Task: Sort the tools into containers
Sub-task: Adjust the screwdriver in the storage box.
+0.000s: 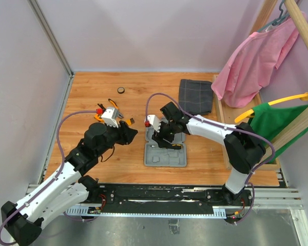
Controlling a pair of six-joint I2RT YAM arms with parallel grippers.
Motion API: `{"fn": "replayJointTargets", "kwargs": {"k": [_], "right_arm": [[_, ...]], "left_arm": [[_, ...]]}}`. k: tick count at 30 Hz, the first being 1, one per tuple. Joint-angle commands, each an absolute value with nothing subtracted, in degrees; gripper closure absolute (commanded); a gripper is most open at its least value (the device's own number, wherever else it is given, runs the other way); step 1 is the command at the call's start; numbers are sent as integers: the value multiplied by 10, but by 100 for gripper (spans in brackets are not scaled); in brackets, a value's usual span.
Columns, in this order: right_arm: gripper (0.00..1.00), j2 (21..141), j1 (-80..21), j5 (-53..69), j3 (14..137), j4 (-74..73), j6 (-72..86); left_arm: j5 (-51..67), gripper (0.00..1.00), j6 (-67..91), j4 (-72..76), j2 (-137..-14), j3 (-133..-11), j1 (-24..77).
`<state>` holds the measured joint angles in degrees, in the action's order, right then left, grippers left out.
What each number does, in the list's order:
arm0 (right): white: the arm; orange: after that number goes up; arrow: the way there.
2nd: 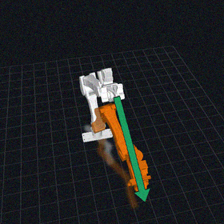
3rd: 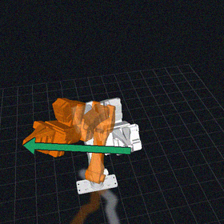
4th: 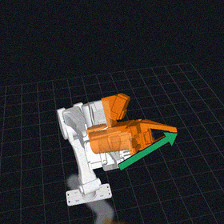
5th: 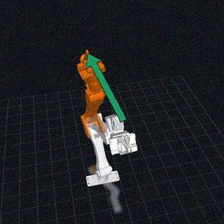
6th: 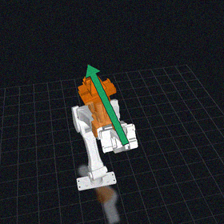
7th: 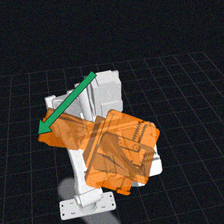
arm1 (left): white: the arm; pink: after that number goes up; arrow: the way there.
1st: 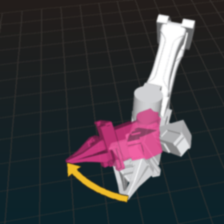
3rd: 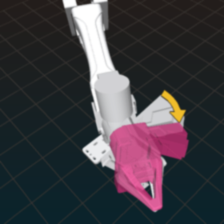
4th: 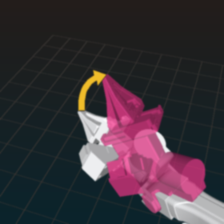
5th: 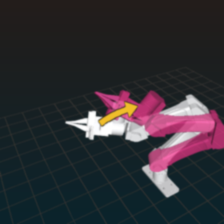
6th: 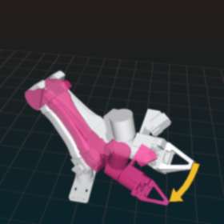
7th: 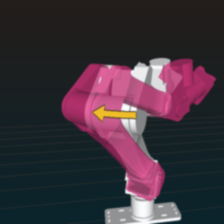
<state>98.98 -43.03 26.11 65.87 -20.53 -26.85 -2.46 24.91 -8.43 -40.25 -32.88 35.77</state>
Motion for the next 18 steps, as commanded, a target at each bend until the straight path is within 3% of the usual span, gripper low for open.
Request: {"fn": "replayJointTargets", "kwargs": {"k": [1,13,18], "right_arm": [[38,1015,-447,258,684,-235,-315],[38,1076,-477,208,719,-254,-323],[45,1088,-479,148,719,-255,-299]], "left_arm": [[-48,52,247,-115,-380,-332,355],[-52,51,241,-117,-367,-330,355],[-55,51,243,-116,-365,-329,355]]}}
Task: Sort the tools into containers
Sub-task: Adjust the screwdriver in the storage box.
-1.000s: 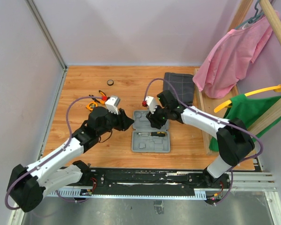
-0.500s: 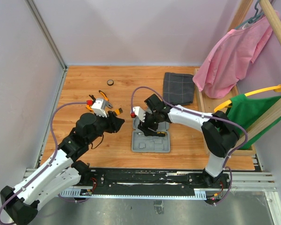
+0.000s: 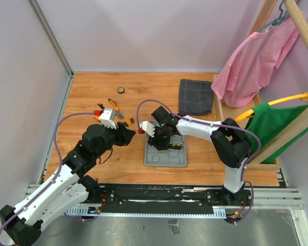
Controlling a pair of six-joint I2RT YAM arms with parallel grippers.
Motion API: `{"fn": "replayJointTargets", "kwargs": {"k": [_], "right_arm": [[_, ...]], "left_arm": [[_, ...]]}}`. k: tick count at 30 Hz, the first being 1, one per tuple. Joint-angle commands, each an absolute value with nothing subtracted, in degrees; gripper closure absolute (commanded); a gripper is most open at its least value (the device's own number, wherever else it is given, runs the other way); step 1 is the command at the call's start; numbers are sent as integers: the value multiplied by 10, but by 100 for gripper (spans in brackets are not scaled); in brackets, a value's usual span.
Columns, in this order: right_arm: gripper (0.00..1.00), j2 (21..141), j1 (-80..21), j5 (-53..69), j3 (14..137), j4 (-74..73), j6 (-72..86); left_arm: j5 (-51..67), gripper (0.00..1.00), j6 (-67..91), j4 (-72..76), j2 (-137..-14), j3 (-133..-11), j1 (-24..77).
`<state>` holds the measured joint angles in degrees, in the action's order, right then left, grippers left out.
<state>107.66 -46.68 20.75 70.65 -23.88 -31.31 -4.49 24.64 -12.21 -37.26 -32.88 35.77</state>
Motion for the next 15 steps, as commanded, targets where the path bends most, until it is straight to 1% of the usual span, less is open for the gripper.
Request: {"fn": "replayJointTargets", "kwargs": {"k": [1,3,9,11,15], "right_arm": [[47,1089,-479,140,719,-256,-294],[52,1087,-479,125,715,-254,-273],[73,1082,-479,93,697,-248,-164],[77,1074,-479,79,683,-238,-105],[83,1046,-479,40,652,-191,60]], "left_arm": [[-56,51,244,-116,-364,-329,355],[-60,51,248,-117,-362,-329,355],[-73,50,258,-119,-357,-328,355],[-81,50,261,-122,-356,-329,355],[-104,48,267,-133,-361,-335,355]]}}
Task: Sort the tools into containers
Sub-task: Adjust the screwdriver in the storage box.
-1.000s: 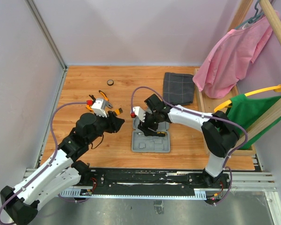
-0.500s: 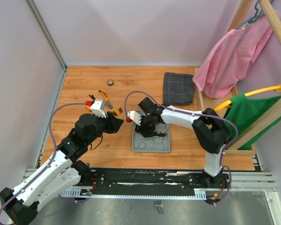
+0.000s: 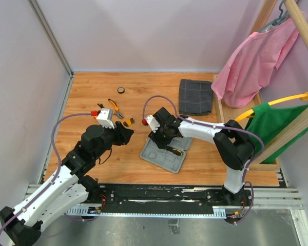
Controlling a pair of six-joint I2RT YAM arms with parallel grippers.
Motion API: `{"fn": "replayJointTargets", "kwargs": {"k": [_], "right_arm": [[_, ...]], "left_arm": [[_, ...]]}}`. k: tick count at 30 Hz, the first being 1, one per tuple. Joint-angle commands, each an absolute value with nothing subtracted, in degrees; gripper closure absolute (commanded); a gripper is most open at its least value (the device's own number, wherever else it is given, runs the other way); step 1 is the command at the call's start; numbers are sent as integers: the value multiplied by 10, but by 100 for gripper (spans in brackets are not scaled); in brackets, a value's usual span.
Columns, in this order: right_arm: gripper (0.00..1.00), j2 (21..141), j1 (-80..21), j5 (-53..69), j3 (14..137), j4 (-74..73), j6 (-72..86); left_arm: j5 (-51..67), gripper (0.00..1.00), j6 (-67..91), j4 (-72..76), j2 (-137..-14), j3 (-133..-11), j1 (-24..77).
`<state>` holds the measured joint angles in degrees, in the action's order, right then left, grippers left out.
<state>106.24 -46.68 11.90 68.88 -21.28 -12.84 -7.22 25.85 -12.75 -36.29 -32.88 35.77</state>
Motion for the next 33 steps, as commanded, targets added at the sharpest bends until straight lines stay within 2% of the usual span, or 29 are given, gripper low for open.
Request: {"fn": "replayJointTargets", "kwargs": {"k": [1,9,15,21,25,29,33], "right_arm": [[84,1044,-479,22,652,-193,103],[83,1052,-477,-91,647,-225,357],[80,1033,-477,-92,593,-171,537],[74,1004,-478,-89,545,-130,652],[70,987,-479,-98,539,-127,655],[61,995,-478,-99,562,-151,627],[55,989,-478,-94,562,-147,605]], "left_arm": [[-111,47,268,-136,-363,-337,355],[-137,47,281,-160,-387,-354,355],[-139,47,294,-173,-406,-361,355],[-143,47,301,-175,-411,-358,355],[-147,47,301,-176,-415,-352,355],[-136,47,306,-168,-421,-346,355],[-128,47,307,-163,-427,-341,355]]}}
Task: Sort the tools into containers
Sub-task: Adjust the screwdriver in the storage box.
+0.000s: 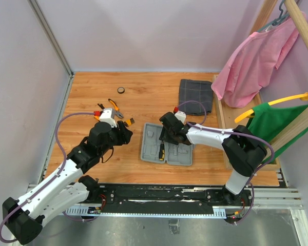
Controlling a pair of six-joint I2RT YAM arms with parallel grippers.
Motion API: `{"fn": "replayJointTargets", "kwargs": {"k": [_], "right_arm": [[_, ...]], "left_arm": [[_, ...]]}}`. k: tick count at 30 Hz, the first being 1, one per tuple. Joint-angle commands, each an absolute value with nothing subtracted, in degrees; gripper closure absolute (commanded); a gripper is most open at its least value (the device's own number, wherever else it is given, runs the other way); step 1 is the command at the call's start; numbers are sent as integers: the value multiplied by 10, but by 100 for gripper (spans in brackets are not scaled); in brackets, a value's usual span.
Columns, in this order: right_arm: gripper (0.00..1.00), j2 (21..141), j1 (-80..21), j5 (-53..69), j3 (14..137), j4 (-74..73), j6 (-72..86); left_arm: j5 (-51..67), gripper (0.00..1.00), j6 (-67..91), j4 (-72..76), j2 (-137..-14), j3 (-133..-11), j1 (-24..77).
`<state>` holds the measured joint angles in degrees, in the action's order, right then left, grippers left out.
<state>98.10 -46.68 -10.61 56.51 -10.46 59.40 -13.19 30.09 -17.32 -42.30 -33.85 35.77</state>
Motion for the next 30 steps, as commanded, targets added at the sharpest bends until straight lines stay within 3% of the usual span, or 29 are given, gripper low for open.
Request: {"fn": "replayJointTargets", "kwargs": {"k": [1,18,24,30], "right_arm": [[54,985,-478,-93,561,-143,601],[40,907,-470,-65,587,-151,514],[44,899,-443,-48,603,-172,415],[55,909,-428,-25,622,-187,358]], "left_arm": [[-128,47,307,-163,-428,-340,355],[-100,47,317,-132,-469,-325,355],[-78,49,320,-133,-505,-336,356],[-110,51,381,-114,-541,-327,423]]}}
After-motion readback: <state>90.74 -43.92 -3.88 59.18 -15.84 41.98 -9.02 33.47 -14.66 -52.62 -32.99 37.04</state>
